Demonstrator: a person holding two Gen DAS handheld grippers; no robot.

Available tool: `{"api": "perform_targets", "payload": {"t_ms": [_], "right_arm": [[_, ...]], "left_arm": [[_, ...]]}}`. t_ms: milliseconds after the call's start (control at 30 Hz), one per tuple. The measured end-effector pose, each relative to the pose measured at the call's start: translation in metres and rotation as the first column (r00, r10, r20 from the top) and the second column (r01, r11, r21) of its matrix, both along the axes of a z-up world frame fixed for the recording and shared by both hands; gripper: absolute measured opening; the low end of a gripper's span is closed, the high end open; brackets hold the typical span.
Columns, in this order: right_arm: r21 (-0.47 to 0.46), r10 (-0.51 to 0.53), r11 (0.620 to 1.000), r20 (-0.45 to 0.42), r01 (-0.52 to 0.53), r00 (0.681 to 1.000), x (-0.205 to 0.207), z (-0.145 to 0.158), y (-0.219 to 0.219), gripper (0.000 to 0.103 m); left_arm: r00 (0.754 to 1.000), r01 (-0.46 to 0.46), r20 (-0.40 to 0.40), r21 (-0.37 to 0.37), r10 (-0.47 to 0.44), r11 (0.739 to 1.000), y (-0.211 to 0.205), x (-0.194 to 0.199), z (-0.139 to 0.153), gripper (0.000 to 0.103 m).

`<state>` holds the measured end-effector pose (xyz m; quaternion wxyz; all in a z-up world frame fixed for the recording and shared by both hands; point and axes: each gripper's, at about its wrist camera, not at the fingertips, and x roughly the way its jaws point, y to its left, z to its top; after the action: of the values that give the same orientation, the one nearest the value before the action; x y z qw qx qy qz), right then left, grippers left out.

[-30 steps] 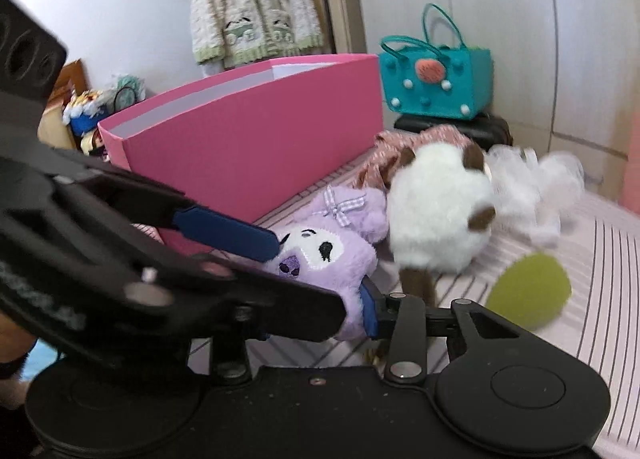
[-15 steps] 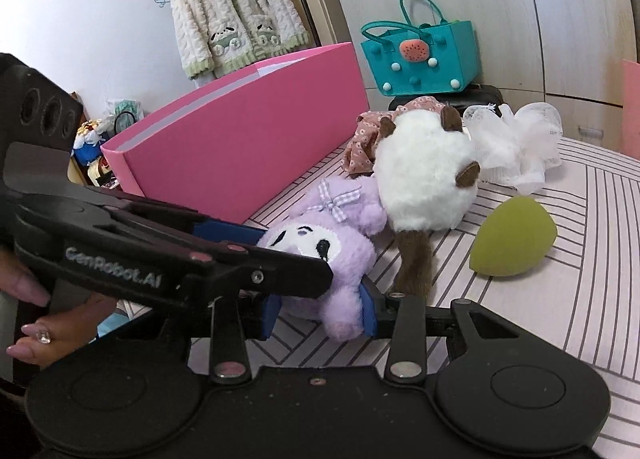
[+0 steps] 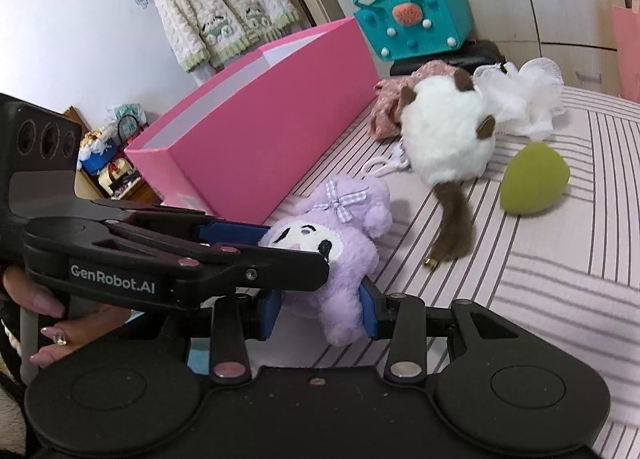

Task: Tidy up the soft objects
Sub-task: 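Lift the Kuromi doll with the left gripper toward the pink box, then lower the Kuromi doll into the pink box and open the left gripper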

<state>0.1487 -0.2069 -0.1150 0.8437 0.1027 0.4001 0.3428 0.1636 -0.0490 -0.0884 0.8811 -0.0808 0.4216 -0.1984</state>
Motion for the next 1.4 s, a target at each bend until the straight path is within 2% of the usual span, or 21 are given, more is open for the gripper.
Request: {"api": "perform_targets", "payload": {"t_ms": [333, 467, 700, 900, 1167, 1400], "right_arm": [[-0.041, 0.021, 0.999, -0.110, -0.025, 0.994, -0.020, 0.020, 0.028, 0.046], [-0.036, 0.051, 0.998, -0.131, -0.057, 0.990, -0.029, 0.032, 0.037, 0.046], [-0.030, 0.144, 0.988, -0.165, -0.151, 0.976, -0.041, 0.051, 0.064, 0.046], [-0.026, 0.206, 0.977, -0.146, -0.212, 0.968, -0.049, 0.069, 0.089, 0.046], [-0.026, 0.271, 0.962, -0.059, -0.273, 0.961, -0.048, 0.105, 0.124, 0.045], [0.010, 0.318, 0.948, -0.041, -0.317, 0.947, -0.029, 0.127, 0.151, 0.045]], "left_arm": [[0.993, 0.039, -0.109, -0.069, -0.046, 0.997, 0.029, -0.020, 0.009, 0.059], [0.990, 0.053, -0.127, -0.084, -0.063, 0.995, 0.041, -0.032, 0.022, 0.059], [0.982, 0.095, -0.156, -0.063, -0.104, 0.993, 0.062, -0.054, 0.044, 0.059], [0.984, 0.069, -0.162, -0.055, -0.077, 0.996, 0.089, -0.069, 0.063, 0.059], [0.995, 0.017, -0.102, -0.058, -0.023, 0.998, 0.131, -0.084, 0.100, 0.059], [0.998, -0.014, -0.069, -0.030, 0.012, 0.999, 0.160, -0.080, 0.129, 0.059]]}}
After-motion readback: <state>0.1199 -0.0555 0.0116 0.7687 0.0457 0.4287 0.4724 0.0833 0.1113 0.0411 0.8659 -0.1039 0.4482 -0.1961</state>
